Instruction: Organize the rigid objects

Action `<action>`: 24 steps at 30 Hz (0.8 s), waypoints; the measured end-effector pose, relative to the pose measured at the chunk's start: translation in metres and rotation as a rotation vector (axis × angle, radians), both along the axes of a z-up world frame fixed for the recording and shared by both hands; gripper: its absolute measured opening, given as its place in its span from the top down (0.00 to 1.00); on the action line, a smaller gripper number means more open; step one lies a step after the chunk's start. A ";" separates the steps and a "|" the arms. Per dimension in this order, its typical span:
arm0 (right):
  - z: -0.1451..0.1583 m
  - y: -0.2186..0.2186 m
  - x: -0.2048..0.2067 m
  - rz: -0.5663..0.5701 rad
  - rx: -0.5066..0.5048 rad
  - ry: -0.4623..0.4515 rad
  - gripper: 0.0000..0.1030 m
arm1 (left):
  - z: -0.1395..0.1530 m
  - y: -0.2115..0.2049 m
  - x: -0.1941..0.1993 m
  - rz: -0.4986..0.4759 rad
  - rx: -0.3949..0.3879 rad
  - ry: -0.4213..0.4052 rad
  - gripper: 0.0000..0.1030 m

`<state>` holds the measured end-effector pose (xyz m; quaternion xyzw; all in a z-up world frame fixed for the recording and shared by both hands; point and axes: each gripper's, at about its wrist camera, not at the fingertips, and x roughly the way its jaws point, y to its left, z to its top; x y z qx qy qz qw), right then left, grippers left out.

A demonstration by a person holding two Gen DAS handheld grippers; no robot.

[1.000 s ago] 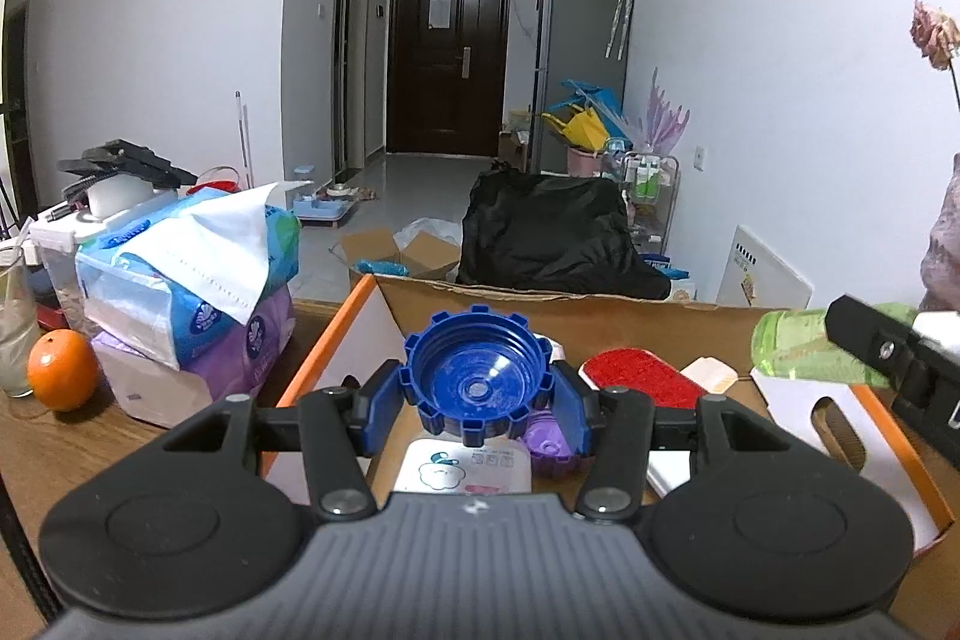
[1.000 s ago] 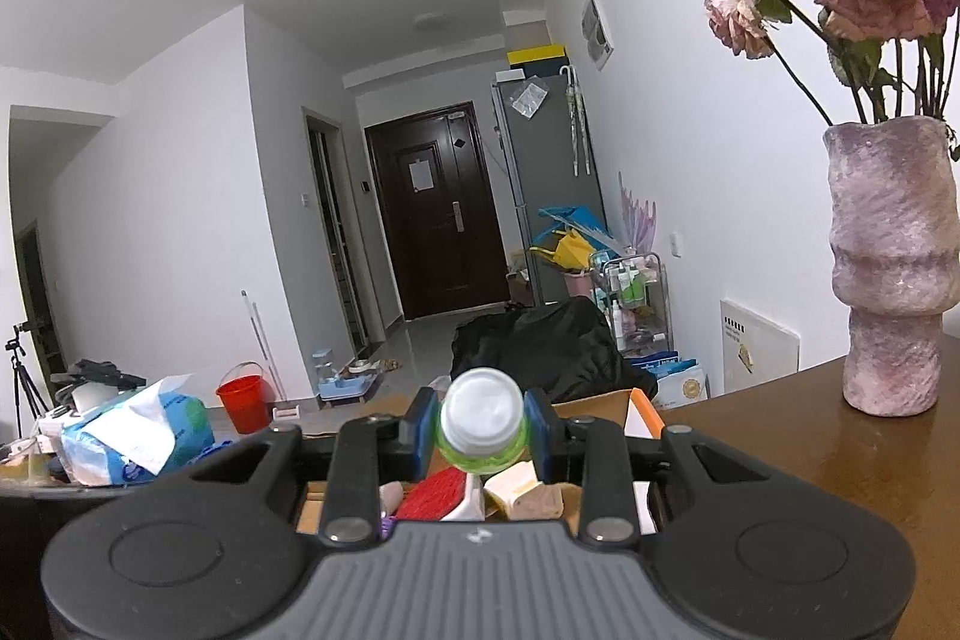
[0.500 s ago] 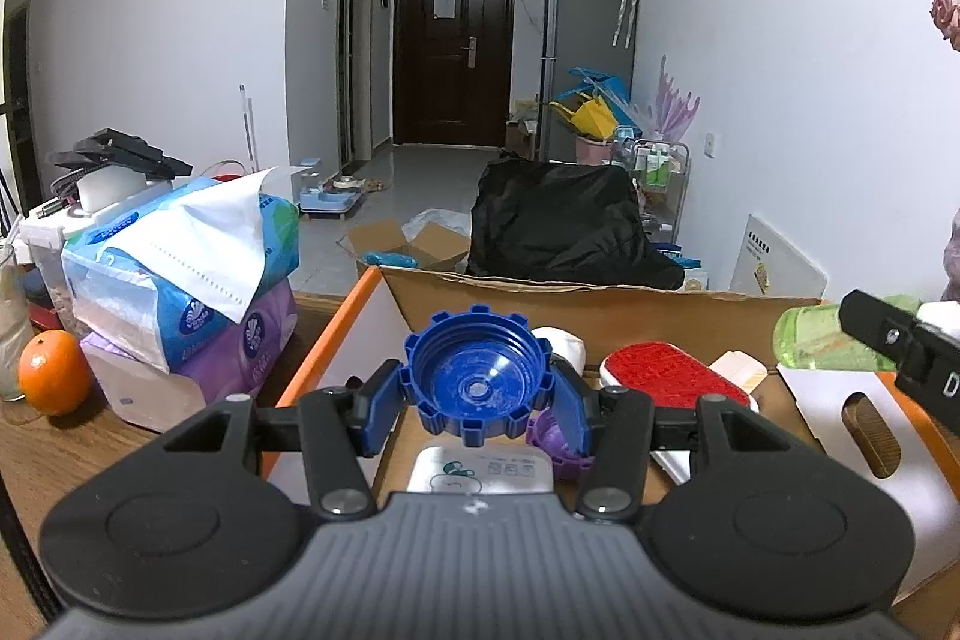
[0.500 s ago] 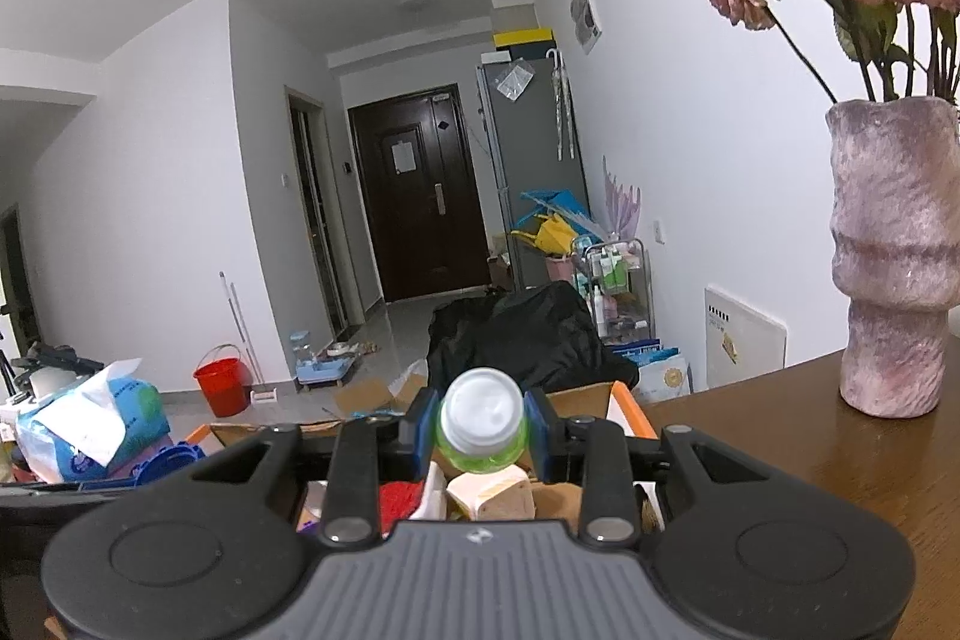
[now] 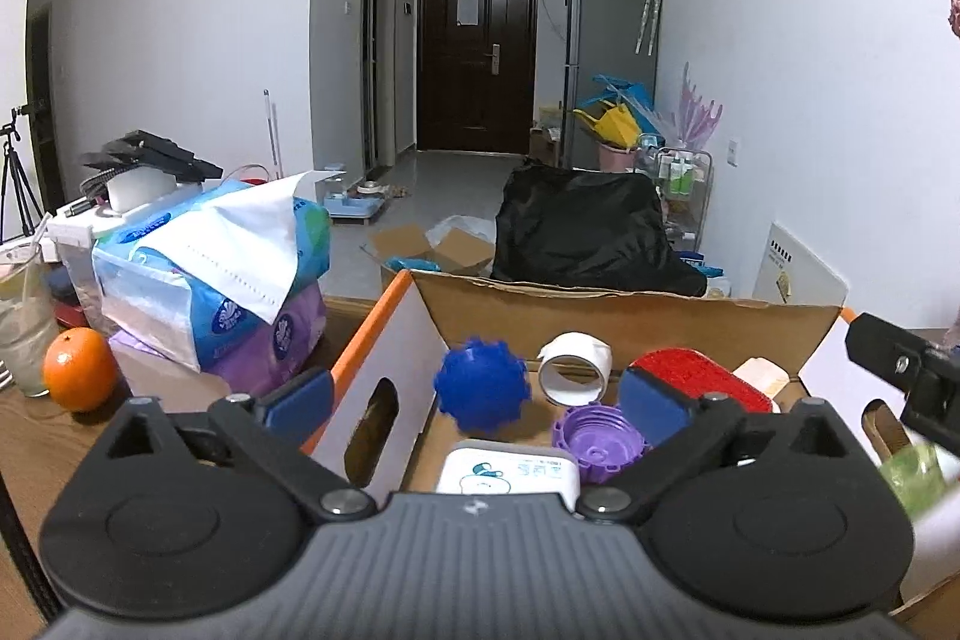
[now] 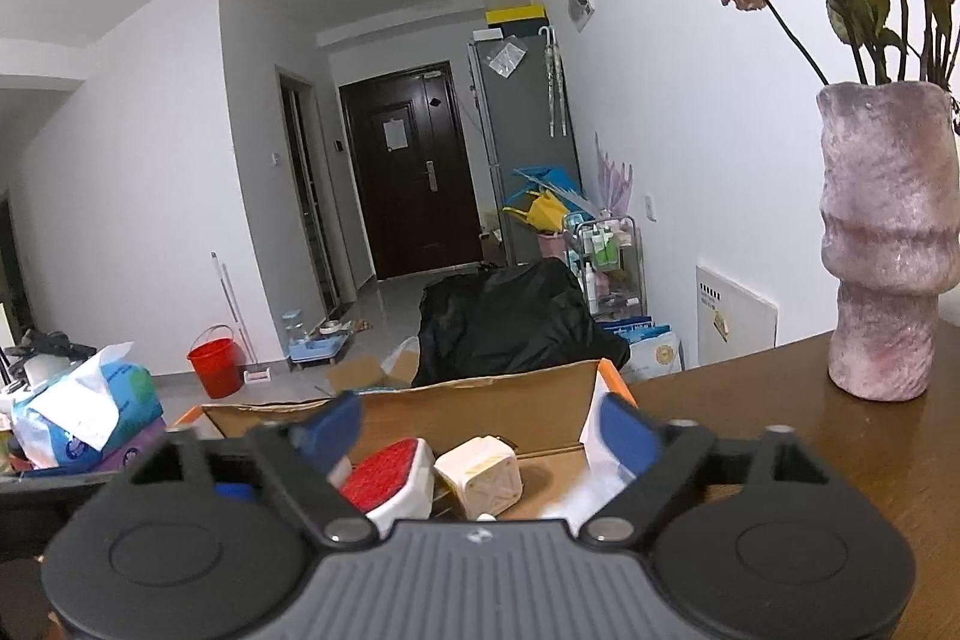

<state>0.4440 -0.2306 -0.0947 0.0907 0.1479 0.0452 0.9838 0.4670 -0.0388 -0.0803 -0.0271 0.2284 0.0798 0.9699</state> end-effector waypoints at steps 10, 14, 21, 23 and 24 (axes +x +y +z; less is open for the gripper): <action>0.004 0.003 -0.002 -0.006 -0.025 -0.016 0.02 | 0.000 0.001 0.001 0.006 0.003 0.005 0.00; 0.005 0.004 -0.003 0.000 -0.040 -0.013 0.02 | 0.000 0.001 0.001 0.005 0.001 0.004 0.00; 0.007 0.006 -0.009 0.006 -0.076 -0.009 0.02 | 0.002 0.000 -0.006 0.001 0.012 -0.006 0.00; 0.009 0.006 -0.012 0.003 -0.084 -0.009 0.00 | 0.004 0.000 -0.010 0.001 0.021 -0.016 0.00; 0.010 0.005 -0.013 0.000 -0.089 -0.011 0.00 | 0.006 0.000 -0.013 0.000 0.023 -0.021 0.00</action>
